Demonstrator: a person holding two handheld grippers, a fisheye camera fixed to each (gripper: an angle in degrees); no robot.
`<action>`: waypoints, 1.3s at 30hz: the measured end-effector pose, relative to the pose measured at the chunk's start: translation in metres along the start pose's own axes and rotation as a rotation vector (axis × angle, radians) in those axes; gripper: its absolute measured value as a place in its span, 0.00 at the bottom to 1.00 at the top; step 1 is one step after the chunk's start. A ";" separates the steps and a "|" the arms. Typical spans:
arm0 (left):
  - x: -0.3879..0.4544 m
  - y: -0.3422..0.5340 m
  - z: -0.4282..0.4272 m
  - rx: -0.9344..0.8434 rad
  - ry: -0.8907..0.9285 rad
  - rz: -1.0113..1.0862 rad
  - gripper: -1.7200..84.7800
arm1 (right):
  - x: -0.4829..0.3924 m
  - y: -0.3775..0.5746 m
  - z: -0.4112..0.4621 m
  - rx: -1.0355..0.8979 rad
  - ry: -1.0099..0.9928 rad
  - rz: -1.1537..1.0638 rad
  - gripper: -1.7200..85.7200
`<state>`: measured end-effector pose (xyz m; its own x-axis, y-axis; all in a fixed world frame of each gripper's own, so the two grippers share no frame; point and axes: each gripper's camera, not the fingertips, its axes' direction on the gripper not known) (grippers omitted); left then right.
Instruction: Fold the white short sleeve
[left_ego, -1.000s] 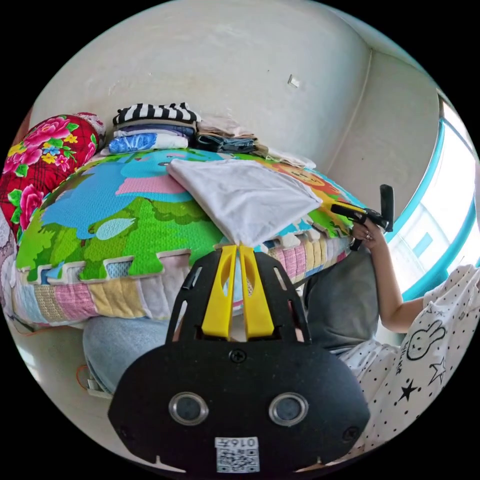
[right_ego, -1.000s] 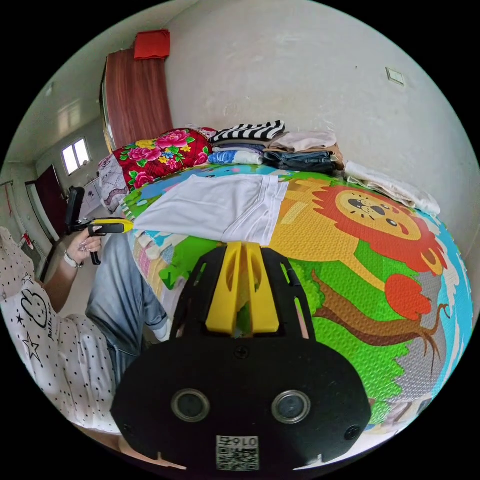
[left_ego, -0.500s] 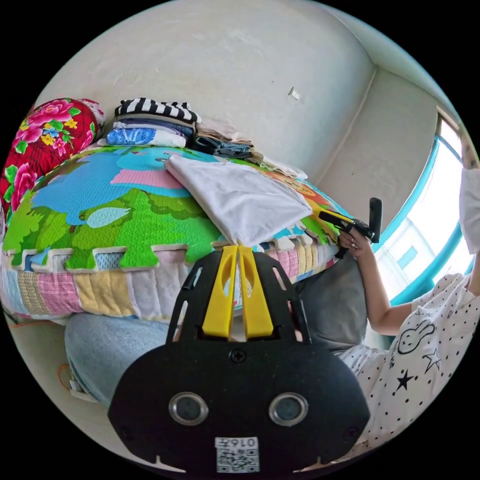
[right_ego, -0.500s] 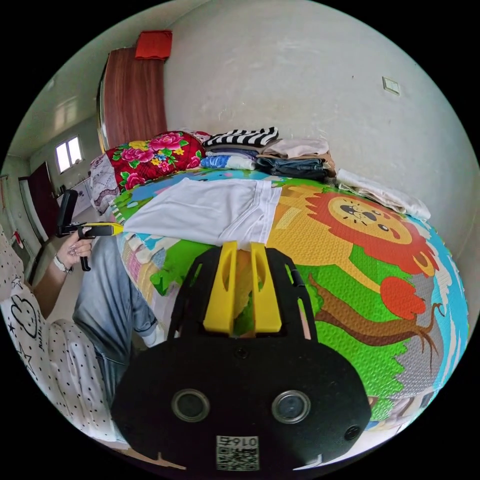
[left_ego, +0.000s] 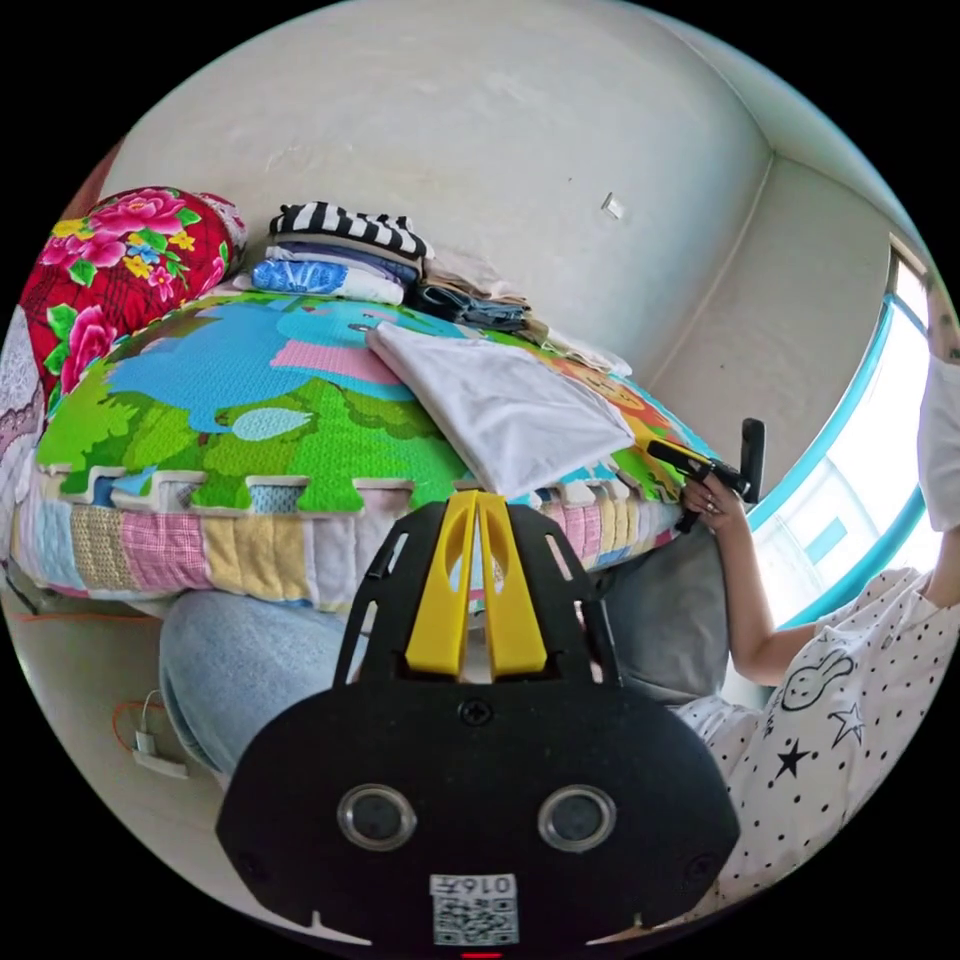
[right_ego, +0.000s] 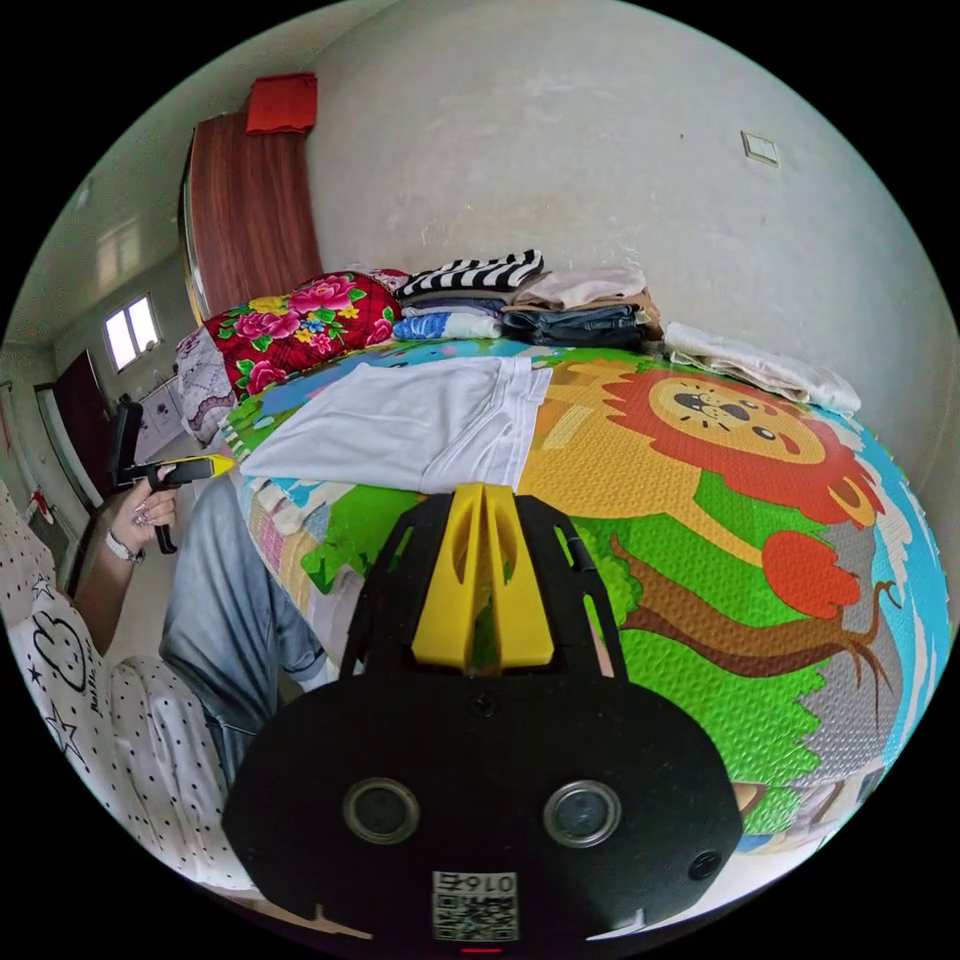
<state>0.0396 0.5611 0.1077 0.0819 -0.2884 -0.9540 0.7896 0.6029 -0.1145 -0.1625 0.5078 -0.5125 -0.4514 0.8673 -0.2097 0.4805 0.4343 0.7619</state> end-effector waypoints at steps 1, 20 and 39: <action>0.001 0.000 -0.001 -0.005 0.007 0.006 0.01 | -0.003 -0.004 -0.004 0.001 0.005 -0.003 0.02; 0.042 -0.016 0.003 -0.034 0.116 0.082 0.01 | -0.072 -0.084 -0.085 0.030 0.014 -0.070 0.10; 0.148 0.004 -0.027 0.020 0.284 0.216 0.02 | -0.363 -0.165 -0.090 0.222 0.422 -0.750 0.13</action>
<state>0.0382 0.5407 -0.0409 0.0778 0.0639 -0.9949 0.7846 0.6118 0.1007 -0.1457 0.0992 -0.5071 -0.9244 0.1927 -0.3291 0.0619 0.9273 0.3691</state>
